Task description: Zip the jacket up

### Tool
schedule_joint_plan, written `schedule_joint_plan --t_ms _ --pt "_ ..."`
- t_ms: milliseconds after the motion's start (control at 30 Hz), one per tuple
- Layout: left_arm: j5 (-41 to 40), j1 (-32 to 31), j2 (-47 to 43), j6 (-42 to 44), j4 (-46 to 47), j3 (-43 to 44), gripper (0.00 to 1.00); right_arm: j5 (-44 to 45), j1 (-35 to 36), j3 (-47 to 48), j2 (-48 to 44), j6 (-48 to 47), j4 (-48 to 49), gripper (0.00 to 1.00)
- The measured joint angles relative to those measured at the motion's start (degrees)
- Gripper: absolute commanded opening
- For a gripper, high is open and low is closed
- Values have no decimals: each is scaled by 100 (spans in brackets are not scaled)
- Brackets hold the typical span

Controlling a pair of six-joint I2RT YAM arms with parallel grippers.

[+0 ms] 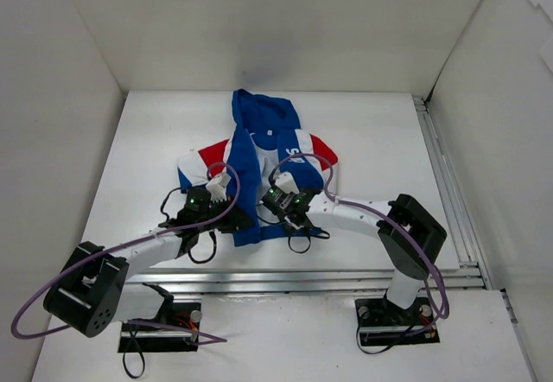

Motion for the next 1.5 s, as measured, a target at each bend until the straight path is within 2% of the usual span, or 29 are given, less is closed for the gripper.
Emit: schedule_joint_plan --t_ms 167,233,400,733,1133,1233,1367,1500 --pt "52 37 0 -2 2 0 5 4 -2 20 103 -44 20 6" --pt "66 44 0 0 2 0 5 -4 -28 28 103 -81 42 0" --pt "118 44 -24 -11 7 31 5 -337 -280 -116 -94 -247 271 0" --pt "382 92 -166 -201 846 31 4 -2251 -1502 -566 -1871 -817 942 0" --pt "474 103 -144 -374 2256 199 0 -4962 -2288 -953 -2011 -852 1908 0" --pt "509 109 -149 -275 2387 304 0 -5665 -2551 -1032 -2015 -748 2382 0" --pt "551 109 -234 -87 2409 376 0 -6813 -2979 -1674 -2037 -260 3893 0" --pt "562 109 -411 173 2223 522 0 -7453 -3213 -1906 -1753 107 4903 0"
